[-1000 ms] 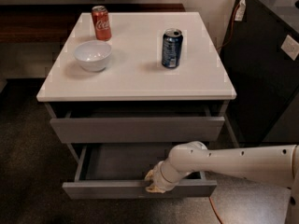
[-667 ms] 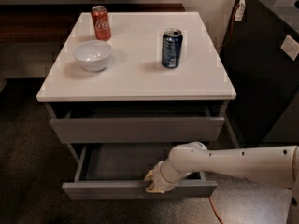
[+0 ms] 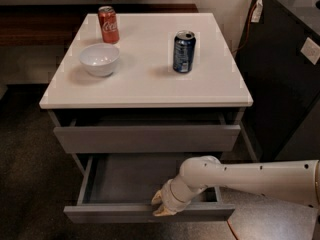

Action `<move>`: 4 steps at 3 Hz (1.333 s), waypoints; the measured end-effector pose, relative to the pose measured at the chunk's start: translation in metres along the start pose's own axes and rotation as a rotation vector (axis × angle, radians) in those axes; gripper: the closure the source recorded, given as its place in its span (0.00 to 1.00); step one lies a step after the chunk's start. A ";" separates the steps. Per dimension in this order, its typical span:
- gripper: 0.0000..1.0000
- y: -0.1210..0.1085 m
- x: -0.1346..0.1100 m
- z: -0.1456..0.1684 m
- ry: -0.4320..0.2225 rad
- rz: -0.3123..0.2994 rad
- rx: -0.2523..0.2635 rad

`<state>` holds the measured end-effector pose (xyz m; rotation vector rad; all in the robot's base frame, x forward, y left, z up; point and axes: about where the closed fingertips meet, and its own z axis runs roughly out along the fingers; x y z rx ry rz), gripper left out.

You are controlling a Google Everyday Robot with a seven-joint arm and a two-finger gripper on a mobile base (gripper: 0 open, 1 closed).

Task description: Open middle drawer

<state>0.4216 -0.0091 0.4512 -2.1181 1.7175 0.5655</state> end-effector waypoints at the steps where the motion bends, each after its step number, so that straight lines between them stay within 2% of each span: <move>1: 0.40 0.002 -0.002 0.000 -0.003 -0.001 -0.005; 2: 0.10 0.037 -0.034 -0.006 -0.066 -0.027 -0.115; 3: 0.29 0.060 -0.052 -0.007 -0.092 -0.043 -0.187; 4: 0.58 0.067 -0.058 -0.006 -0.099 -0.055 -0.208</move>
Offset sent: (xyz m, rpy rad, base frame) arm -0.0706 0.0296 0.0434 0.0877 0.1646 0.1446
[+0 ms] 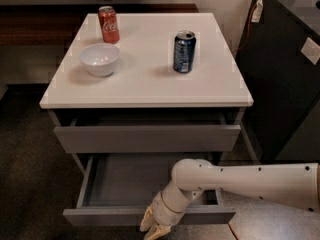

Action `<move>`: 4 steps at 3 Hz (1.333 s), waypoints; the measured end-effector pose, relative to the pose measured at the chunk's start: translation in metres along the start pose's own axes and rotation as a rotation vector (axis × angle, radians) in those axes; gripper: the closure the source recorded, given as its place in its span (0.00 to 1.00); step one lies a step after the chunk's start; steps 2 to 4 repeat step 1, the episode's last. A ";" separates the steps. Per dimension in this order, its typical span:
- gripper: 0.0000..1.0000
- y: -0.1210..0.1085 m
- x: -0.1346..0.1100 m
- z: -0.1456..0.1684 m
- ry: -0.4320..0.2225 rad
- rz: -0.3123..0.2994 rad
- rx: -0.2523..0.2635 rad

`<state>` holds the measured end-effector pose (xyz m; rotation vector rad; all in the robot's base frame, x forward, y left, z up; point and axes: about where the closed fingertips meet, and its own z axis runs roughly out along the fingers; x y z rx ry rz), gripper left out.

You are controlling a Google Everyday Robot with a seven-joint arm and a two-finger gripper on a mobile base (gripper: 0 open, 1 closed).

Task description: Open middle drawer

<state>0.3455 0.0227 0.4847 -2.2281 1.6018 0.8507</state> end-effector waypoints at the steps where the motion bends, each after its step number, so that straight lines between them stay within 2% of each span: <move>1: 0.45 0.000 0.000 0.001 0.000 0.000 -0.001; 4: 0.45 0.000 0.000 0.001 0.000 0.000 -0.001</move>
Offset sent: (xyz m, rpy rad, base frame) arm 0.0000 0.0000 0.0000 0.0000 0.0000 0.0000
